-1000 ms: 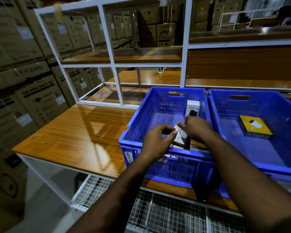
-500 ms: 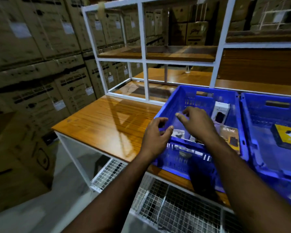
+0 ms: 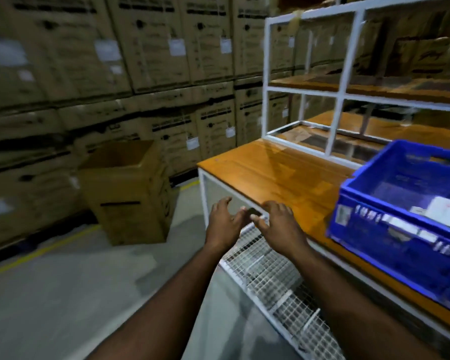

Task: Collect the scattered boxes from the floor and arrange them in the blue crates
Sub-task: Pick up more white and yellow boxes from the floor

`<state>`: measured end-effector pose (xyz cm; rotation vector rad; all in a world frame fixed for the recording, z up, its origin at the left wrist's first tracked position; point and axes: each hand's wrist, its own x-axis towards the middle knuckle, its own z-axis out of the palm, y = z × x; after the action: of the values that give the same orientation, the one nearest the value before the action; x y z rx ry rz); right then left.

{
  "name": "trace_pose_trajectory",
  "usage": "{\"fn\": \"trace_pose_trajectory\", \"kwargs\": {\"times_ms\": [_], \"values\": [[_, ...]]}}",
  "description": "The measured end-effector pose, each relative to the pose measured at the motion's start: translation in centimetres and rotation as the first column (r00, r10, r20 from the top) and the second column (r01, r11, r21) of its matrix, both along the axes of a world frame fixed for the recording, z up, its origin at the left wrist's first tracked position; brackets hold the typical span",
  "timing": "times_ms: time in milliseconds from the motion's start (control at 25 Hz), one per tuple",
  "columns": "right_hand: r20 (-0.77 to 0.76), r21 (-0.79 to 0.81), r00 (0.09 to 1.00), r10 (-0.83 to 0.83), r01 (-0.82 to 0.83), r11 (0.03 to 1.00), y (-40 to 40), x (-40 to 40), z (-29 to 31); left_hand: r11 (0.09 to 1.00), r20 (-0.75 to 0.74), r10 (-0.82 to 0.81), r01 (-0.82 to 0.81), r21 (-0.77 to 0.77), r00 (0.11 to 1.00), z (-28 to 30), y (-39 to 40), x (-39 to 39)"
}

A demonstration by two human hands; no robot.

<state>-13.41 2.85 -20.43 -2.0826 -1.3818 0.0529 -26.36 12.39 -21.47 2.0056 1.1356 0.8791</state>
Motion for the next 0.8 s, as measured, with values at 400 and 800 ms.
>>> {"fn": "trace_pose_trajectory", "kwargs": {"times_ms": [400, 800], "values": [[-0.130, -0.137, 0.862, 0.490, -0.505, 0.852, 3.5, -32.7, -8.0, 0.787, -0.043, 0.604, -0.604, -0.128, 0.796, -8.1, -4.0, -35.1], [-0.152, -0.321, 0.323, 0.934, -0.910, 0.263, 5.5, -57.8, -15.3, 0.134, -0.228, 0.952, -0.946, -0.296, 0.207, -13.9, -15.3, -57.9]]}}
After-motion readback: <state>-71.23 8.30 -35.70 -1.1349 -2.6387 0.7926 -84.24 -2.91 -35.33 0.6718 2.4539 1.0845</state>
